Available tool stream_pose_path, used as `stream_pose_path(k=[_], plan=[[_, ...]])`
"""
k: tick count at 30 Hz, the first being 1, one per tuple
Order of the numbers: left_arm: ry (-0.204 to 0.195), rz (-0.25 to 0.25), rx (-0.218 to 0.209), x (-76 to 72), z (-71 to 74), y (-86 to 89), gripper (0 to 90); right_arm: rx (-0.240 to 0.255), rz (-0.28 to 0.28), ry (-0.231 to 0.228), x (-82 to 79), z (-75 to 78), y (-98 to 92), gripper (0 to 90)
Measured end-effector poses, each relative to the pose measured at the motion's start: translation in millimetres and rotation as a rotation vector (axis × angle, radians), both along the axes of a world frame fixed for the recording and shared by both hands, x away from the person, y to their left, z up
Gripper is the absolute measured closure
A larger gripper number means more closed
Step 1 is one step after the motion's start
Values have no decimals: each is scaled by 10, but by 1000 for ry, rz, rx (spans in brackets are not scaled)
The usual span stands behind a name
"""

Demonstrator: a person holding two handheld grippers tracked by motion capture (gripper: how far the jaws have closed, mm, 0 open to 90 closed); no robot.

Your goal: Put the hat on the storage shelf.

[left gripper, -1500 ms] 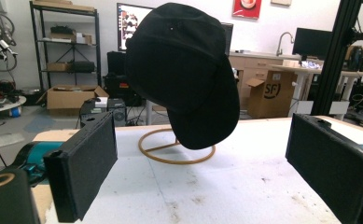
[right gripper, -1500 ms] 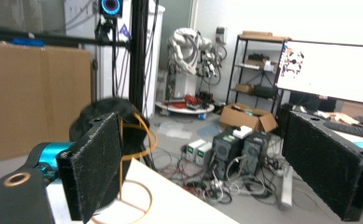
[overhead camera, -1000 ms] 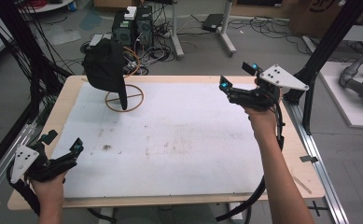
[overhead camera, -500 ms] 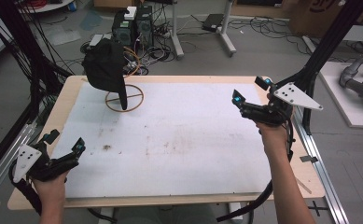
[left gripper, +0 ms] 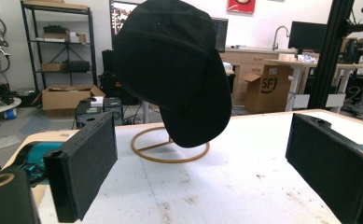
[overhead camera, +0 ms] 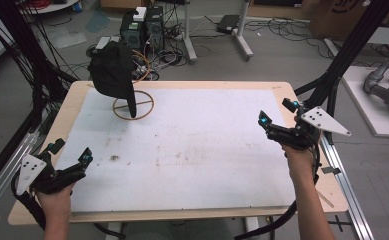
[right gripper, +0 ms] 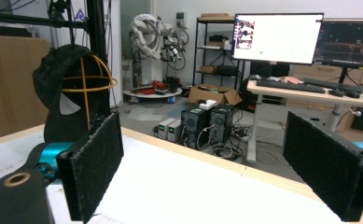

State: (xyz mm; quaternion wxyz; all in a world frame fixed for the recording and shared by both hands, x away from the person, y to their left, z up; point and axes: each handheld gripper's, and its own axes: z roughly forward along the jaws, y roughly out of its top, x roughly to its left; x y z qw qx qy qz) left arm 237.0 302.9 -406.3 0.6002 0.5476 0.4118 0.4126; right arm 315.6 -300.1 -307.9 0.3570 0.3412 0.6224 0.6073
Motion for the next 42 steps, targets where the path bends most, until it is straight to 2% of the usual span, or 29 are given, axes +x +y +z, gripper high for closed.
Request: stream_pose_path(k=[9, 20, 24, 26, 32, 36, 42], plan=[[0, 1, 3, 6, 0, -16, 92, 19, -40, 30, -78, -222, -152, 122], [-1, 6, 1, 10, -6, -18, 92, 37, -71, 64, -133, -552, -243, 122], [-3, -2, -2, 14, -1, -32, 91, 58, -83, 74, -163, -652, -301, 122], [-1, -6, -4, 17, 5, -42, 91, 57, -86, 85, -162, -677, -321, 122], [1, -8, 8, 30, 8, -52, 91, 55, -96, 81, -164, -756, -349, 122], [-2, -3, 12, 36, 13, -54, 91, 66, -107, 101, -160, -844, -371, 122], [1, -7, 14, 51, 14, -53, 91, 77, -112, 94, -174, -876, -399, 122]])
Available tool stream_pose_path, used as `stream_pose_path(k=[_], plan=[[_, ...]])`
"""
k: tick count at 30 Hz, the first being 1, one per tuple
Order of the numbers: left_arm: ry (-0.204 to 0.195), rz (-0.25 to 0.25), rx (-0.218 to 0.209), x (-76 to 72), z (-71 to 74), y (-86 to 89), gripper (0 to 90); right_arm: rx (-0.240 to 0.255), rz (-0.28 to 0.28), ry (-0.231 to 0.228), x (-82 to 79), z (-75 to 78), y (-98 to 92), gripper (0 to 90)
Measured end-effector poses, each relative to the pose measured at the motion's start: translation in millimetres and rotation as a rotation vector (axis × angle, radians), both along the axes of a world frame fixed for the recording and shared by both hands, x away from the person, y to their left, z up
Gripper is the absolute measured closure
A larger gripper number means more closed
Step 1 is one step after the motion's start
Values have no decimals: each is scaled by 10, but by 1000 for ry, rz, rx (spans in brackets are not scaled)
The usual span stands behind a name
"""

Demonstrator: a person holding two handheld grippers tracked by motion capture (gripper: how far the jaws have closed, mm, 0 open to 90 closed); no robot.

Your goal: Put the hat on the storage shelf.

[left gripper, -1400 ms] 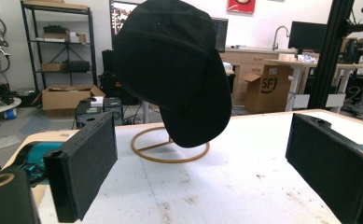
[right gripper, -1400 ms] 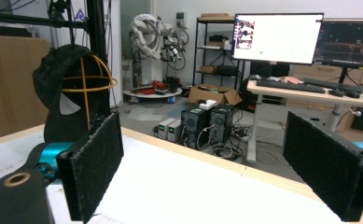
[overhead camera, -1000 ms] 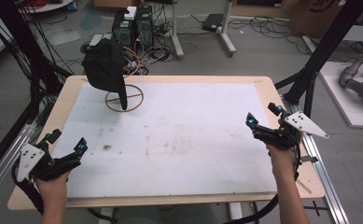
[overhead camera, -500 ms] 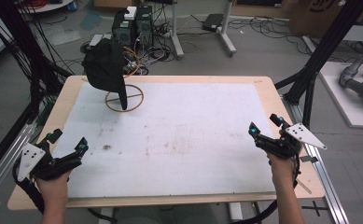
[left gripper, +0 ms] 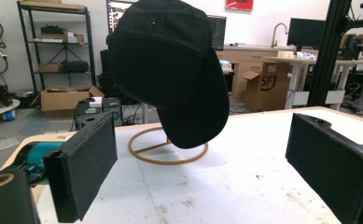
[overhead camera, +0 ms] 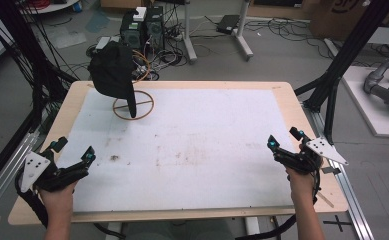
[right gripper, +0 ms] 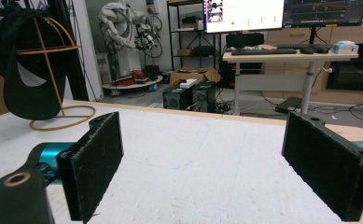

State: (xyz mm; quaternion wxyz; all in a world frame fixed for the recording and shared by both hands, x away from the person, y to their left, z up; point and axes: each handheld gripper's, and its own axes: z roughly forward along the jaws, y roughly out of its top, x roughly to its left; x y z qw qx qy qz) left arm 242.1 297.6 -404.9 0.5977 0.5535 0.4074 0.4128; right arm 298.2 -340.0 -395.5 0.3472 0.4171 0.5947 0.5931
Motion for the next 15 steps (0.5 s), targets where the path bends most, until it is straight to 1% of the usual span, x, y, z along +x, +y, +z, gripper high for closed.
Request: stream_pose_path(k=[10, 15], plan=[[-4, 5, -2, 4, 9, 5, 92, -3, 27, -16, -7, -5, 49, 122], [0, 8, 0, 0, 6, 14, 92, 1, 32, -8, -5, -23, 67, 122]])
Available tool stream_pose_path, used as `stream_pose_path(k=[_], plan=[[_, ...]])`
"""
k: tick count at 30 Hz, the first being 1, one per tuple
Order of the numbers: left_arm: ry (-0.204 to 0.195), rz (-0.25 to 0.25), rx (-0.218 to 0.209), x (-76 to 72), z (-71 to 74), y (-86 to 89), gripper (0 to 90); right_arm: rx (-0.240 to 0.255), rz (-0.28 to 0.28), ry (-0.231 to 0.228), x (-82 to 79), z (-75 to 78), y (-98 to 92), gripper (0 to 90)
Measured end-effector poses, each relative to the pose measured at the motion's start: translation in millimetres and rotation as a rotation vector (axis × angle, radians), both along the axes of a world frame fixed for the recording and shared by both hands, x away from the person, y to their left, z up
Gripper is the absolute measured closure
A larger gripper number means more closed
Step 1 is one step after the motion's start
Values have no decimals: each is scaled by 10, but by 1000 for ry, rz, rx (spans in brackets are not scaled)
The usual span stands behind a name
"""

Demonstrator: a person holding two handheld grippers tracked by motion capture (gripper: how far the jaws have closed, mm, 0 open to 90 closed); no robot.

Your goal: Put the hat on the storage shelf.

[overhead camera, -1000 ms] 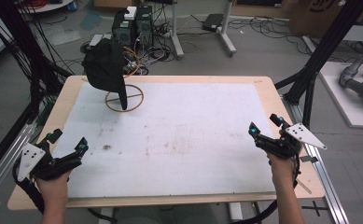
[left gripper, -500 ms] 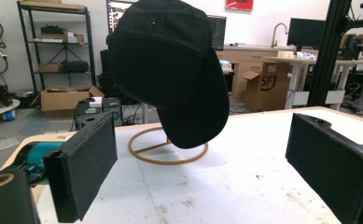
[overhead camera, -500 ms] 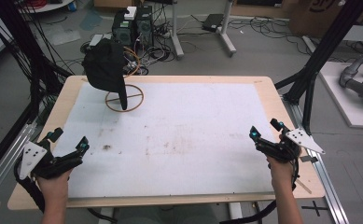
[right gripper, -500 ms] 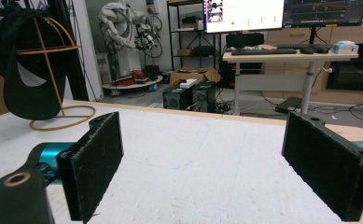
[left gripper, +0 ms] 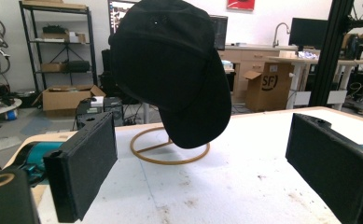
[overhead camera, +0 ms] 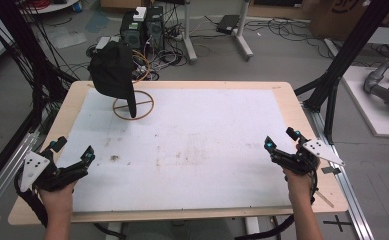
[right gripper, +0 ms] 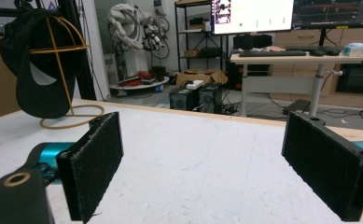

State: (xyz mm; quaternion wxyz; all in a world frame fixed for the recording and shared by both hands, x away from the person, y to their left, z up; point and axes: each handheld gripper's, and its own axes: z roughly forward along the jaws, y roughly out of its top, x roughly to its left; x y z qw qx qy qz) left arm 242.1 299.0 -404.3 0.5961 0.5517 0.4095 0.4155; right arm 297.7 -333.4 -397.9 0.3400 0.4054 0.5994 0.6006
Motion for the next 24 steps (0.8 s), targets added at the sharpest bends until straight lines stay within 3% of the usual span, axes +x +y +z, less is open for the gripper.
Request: stream_pose_path(k=[24], plan=[[-1, 9, -10, -7, 2, 28, 92, -1, -9, 0, -21, -21, 21, 122]])
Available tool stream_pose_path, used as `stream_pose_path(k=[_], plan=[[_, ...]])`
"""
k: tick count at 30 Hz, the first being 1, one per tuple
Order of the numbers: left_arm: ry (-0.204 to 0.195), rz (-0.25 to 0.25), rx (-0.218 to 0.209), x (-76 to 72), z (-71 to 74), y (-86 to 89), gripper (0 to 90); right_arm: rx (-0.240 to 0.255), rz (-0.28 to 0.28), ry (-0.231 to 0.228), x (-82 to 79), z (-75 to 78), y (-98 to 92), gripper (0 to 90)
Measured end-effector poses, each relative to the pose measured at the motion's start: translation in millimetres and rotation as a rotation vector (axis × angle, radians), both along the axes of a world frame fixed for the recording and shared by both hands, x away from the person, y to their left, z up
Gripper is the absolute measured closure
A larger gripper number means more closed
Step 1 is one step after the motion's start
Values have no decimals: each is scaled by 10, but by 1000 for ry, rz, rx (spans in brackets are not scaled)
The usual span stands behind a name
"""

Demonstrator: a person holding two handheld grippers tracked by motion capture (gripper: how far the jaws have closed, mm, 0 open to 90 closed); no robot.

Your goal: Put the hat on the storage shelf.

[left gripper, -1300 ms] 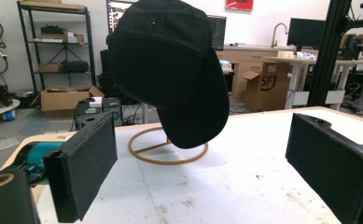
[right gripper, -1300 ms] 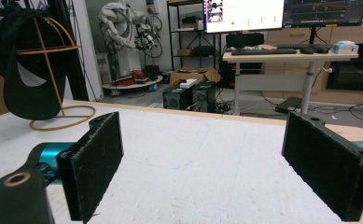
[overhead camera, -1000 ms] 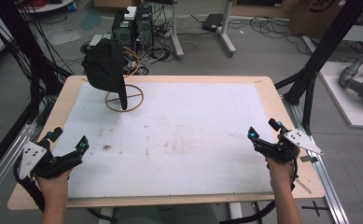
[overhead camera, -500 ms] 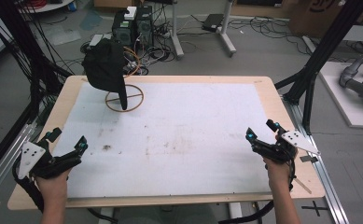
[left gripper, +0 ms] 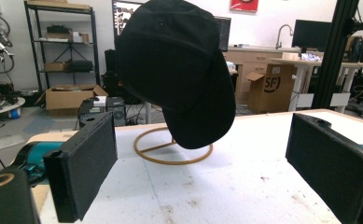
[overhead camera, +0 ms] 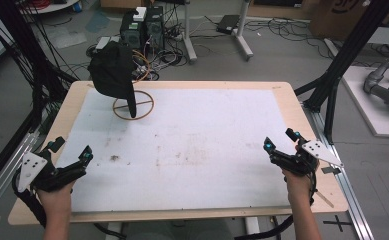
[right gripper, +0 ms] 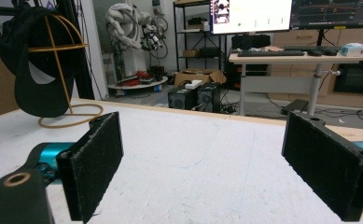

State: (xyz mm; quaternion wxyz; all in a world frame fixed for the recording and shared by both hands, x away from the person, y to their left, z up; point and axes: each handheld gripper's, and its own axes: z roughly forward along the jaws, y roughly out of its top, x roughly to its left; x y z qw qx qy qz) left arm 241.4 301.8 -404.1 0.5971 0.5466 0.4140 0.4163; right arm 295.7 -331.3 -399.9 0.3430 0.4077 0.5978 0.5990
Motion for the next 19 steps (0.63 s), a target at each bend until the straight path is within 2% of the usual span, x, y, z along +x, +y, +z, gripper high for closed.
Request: stream_pose_path(k=[19], plan=[[0, -6, 7, 3, 4, -11, 91, 4, -8, -8, -20, 6, -12, 122]])
